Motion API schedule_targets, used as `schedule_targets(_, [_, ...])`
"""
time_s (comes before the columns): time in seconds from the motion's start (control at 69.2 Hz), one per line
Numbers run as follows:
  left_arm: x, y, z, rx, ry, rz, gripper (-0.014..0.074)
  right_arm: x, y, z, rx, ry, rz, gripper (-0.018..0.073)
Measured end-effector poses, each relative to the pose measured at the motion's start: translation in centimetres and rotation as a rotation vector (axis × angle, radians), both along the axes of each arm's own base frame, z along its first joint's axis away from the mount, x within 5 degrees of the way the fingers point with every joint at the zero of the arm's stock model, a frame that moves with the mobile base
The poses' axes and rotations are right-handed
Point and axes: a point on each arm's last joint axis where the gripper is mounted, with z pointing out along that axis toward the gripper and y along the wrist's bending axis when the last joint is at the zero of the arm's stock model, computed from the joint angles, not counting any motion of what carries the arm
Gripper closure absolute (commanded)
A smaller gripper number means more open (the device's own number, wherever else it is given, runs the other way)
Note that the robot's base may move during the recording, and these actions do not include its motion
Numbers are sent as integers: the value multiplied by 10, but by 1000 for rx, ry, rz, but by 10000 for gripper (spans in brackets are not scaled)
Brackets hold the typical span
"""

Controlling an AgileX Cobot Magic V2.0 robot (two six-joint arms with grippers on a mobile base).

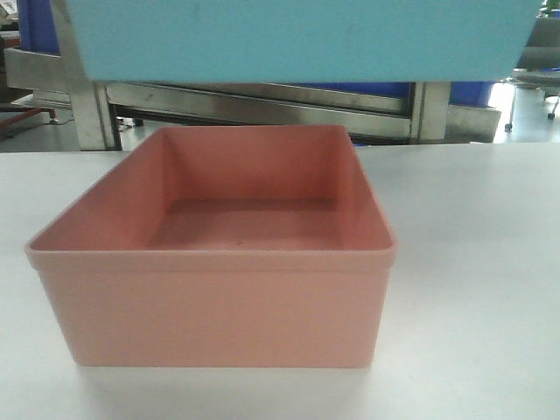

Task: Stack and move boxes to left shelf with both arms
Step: 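Grip and lift the blue bin with the right gripper over the pink bin, then lower the blue bin into the pink bin and release it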

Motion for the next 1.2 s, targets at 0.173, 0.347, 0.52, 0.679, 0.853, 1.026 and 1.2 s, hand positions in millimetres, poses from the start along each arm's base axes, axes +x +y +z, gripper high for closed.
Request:
schedule_targets(0.173, [0,0,0,0,0,0,606,-5,25,-15,-7,7,-93,505])
schedule_targets(0.347, [0,0,0,0,0,0,606,1,47,-32,-4,24,-89,505])
schedule_targets(0.52, [0,0,0,0,0,0,606,10,62,-56,-43,78,-74,505])
schedule_targets(0.679, [0,0,0,0,0,0,606,17,65,-70,-78,101,-75,505])
schedule_targets(0.853, [0,0,0,0,0,0,606,22,67,-82,-116,106,-74,505])
schedule_targets(1.026, [0,0,0,0,0,0,606,24,68,-99,-135,128,-72,505])
schedule_targets(1.2, [0,0,0,0,0,0,606,28,72,-110,-134,139,-65,505])
